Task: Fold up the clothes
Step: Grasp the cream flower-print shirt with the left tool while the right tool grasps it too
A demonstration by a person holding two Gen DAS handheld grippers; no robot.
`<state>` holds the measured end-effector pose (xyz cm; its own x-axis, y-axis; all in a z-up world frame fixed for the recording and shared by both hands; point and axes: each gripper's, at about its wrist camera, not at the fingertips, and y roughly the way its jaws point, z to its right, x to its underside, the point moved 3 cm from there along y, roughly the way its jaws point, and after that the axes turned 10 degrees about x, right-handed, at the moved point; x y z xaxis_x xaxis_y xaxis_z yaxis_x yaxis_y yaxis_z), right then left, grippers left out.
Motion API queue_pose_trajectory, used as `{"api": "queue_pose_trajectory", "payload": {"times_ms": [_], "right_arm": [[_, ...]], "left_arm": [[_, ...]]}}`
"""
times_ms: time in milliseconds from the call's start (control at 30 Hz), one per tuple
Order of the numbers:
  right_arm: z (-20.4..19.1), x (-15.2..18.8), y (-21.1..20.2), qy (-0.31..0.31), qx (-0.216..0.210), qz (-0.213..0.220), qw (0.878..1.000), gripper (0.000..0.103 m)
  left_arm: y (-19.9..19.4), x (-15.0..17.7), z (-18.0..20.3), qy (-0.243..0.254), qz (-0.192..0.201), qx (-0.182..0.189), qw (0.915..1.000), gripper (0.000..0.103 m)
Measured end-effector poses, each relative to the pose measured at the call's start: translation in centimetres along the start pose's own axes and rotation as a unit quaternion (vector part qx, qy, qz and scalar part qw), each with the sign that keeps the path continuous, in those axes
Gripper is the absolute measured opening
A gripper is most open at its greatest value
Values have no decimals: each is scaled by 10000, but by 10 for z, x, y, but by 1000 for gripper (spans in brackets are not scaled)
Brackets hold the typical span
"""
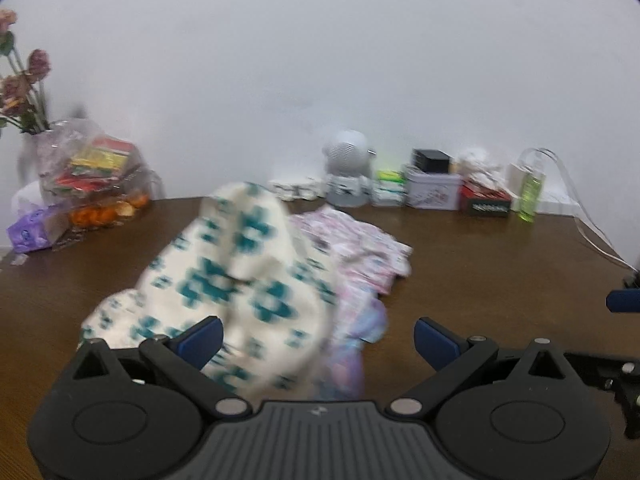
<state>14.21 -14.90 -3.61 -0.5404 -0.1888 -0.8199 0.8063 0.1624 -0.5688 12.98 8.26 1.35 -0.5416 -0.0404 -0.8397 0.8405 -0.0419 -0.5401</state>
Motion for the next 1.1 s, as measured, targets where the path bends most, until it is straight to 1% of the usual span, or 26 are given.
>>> {"api": "queue_pose_trajectory", "payload": {"times_ms": [133,200,300,367,400,433,467,533,567,600,633,667,700,733,767,800,833,867,933,1100], "right_arm": [[-22,-36,25,-180,-405,127,9989,103],[-38,-54,39,-211,-675,147,9974,103],[-65,-76,58,-256,-1103,108,9935,103],[-87,-83,69,-414,-1266,49,9911,101],[-99,-86,74,-497,-1343,19,9897,97],[-108,-87,79,-554,-1372,-24,9890,93],[-117,-88,84,-608,-1393,-69,9884,90],[-131,-88,95,-668,-1402,-187,9877,78],[-135,-87,100,-680,-1424,-256,9871,77],[-138,-85,104,-675,-1486,-326,9860,70],[-140,-84,107,-667,-1561,-392,9847,60],[-142,-82,111,-659,-1637,-458,9832,53],[-143,-80,113,-654,-1689,-496,9822,38],[-144,-79,114,-649,-1737,-530,9812,21],[-144,-77,115,-645,-1785,-564,9802,14],[-143,-77,114,-638,-1802,-526,9801,9],[-142,-78,113,-632,-1813,-477,9802,5],[-141,-79,111,-626,-1825,-428,9803,3],[-135,-86,105,-618,-1810,-280,9811,2],[-115,-112,82,-591,-1658,156,9843,1]], "left_arm": [[-8,-13,-39,-145,225,-441,9987,101],[-14,-17,-59,-126,313,-608,9976,101],[-16,-15,-83,-110,260,-704,9971,101],[-13,-9,-94,-135,122,-681,9975,100],[-10,-5,-99,-143,15,-636,9979,98],[-7,-2,-102,-136,-70,-575,9982,93],[-5,2,-104,-127,-153,-512,9985,91],[1,8,-108,-72,-301,-421,9986,88],[4,10,-109,-36,-365,-389,9986,83],[6,13,-110,-8,-429,-324,9986,80],[9,15,-112,-39,-470,-222,9986,76],[11,17,-115,-75,-509,-117,9986,68],[14,19,-117,-112,-547,-11,9984,62],[15,20,-119,-198,-563,163,9981,48],[15,20,-121,-288,-576,343,9973,35],[14,19,-124,-384,-564,507,9964,32],[13,18,-126,-437,-535,552,9961,28],[13,18,-128,-454,-504,590,9959,20],[10,11,-130,-450,-436,681,9957,10],[6,-9,-127,-232,-321,806,9960,8]]}}
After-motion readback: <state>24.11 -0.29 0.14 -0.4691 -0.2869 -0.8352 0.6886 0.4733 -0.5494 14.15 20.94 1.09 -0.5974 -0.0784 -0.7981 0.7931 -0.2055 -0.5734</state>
